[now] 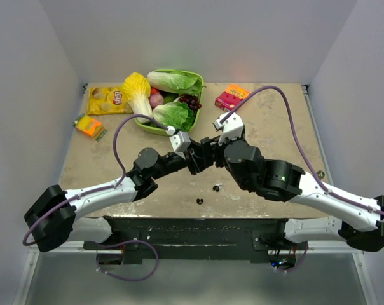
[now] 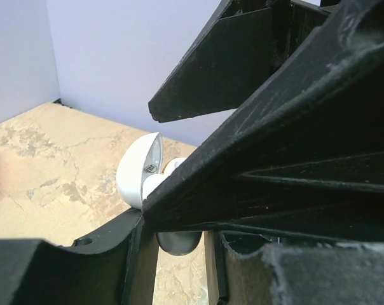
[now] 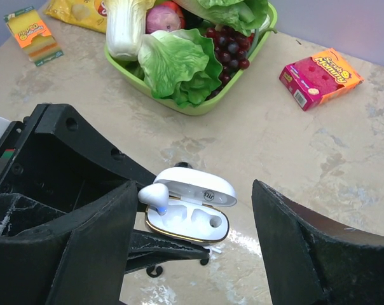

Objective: Insert the wireless bluetooth earbuds into the charging case
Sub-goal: Place the earbud in the charging case.

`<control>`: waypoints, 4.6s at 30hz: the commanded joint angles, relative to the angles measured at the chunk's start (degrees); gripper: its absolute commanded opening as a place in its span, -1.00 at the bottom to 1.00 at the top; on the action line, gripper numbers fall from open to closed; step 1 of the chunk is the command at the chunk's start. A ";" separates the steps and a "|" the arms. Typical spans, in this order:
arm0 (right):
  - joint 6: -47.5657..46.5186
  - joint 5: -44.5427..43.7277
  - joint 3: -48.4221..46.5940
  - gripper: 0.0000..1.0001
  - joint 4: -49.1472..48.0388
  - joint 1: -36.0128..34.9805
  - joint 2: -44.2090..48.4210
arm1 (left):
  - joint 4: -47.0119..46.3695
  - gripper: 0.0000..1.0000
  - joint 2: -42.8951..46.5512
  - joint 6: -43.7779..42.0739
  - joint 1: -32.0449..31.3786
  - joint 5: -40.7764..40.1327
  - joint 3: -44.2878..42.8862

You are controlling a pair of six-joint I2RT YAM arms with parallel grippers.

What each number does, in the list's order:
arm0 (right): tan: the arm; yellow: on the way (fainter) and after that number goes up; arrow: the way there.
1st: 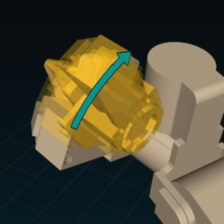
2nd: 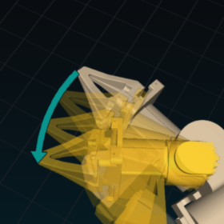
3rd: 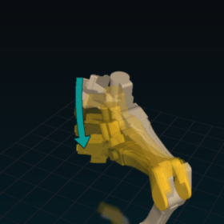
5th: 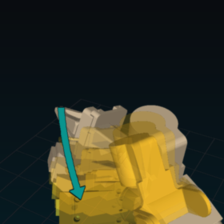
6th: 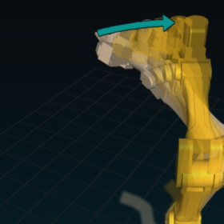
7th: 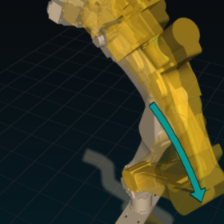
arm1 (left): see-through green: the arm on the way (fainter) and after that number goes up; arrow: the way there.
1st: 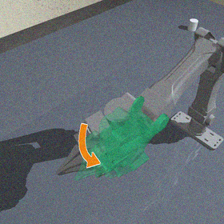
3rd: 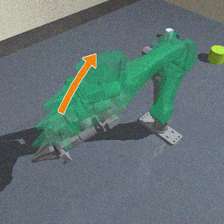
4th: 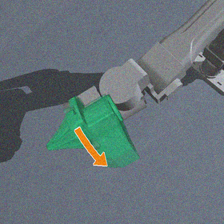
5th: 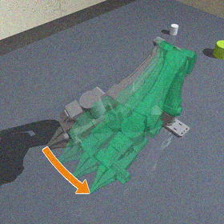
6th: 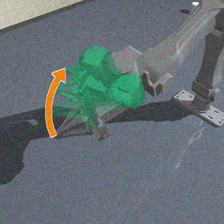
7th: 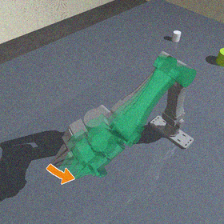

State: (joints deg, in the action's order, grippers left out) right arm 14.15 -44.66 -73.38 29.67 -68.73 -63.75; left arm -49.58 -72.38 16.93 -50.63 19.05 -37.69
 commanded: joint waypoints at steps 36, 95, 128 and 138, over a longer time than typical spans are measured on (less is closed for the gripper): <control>1.32 -0.95 -2.28 0.58 -1.99 -0.26 4.61 | -2.18 -1.00 2.51 -2.60 0.27 -3.58 0.69; 3.95 -6.49 -3.61 0.54 4.53 0.17 0.46 | -3.24 -1.00 5.49 -4.36 0.36 -8.33 1.75; 2.46 -4.03 -7.66 0.59 1.44 1.14 -6.22 | -4.03 -1.00 5.49 -4.98 0.36 -9.64 2.36; 2.99 -4.02 -5.28 0.58 2.41 1.14 -3.58 | -3.85 -1.00 5.93 -5.41 0.36 -10.35 2.10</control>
State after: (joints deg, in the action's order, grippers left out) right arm 16.32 -46.76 -79.61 30.65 -67.85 -69.32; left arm -49.19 -68.49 13.17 -50.33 10.02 -35.70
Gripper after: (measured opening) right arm 0.797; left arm 0.345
